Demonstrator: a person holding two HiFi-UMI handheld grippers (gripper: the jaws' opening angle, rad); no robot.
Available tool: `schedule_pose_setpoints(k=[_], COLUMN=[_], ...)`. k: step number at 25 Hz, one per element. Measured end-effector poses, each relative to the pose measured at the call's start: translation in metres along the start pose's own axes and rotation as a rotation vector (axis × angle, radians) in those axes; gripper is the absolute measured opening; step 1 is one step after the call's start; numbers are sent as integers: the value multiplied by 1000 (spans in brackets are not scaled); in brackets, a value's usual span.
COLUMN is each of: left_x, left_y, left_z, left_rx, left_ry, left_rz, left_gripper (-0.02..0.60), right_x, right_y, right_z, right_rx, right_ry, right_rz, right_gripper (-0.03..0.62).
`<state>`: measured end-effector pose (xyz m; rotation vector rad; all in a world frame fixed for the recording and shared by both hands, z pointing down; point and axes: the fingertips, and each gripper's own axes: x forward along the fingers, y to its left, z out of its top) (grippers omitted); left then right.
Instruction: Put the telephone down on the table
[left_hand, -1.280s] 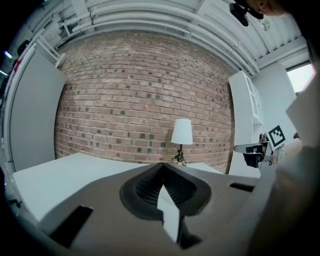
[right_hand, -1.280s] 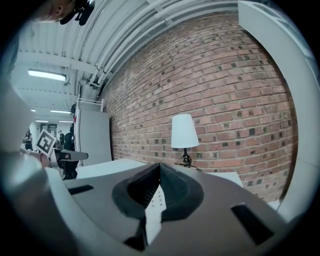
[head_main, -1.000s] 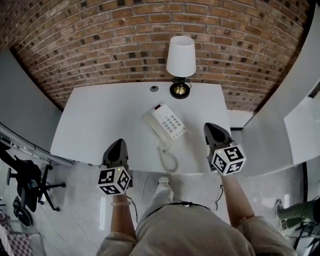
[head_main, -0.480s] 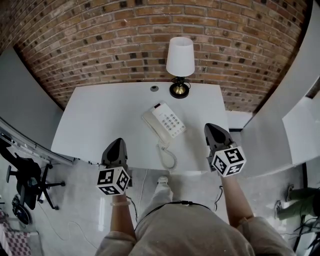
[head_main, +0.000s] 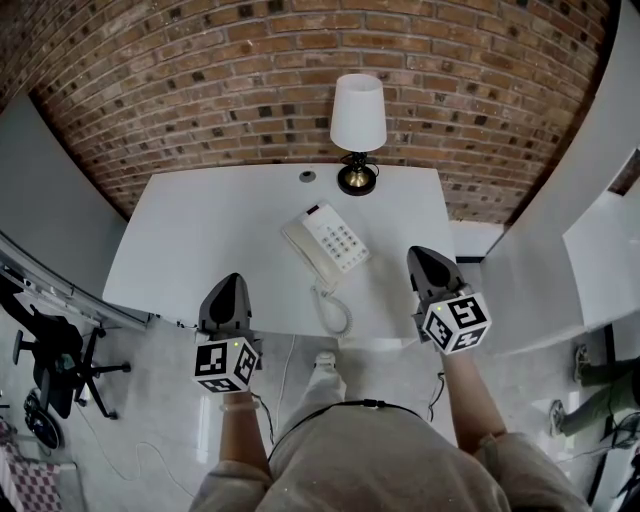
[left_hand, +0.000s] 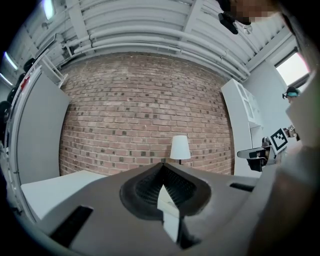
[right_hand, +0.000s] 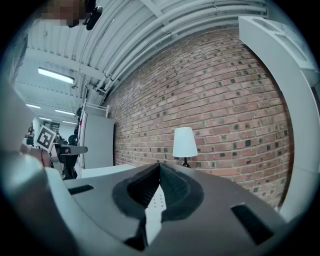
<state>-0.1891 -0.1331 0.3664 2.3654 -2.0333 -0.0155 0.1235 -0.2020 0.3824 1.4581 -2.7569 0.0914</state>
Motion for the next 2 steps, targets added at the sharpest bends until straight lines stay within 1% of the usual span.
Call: schedule_pose_setpoints(k=[2], left_x=[-2], left_y=[-1], left_z=[5], left_rx=[14], left_ry=[-19], left_rz=[8], left_gripper=[5], right_x=[-2], right_y=[-1], right_z=[0], right_rx=[1], right_ry=[-1], right_rz=[-1], right_gripper=[3])
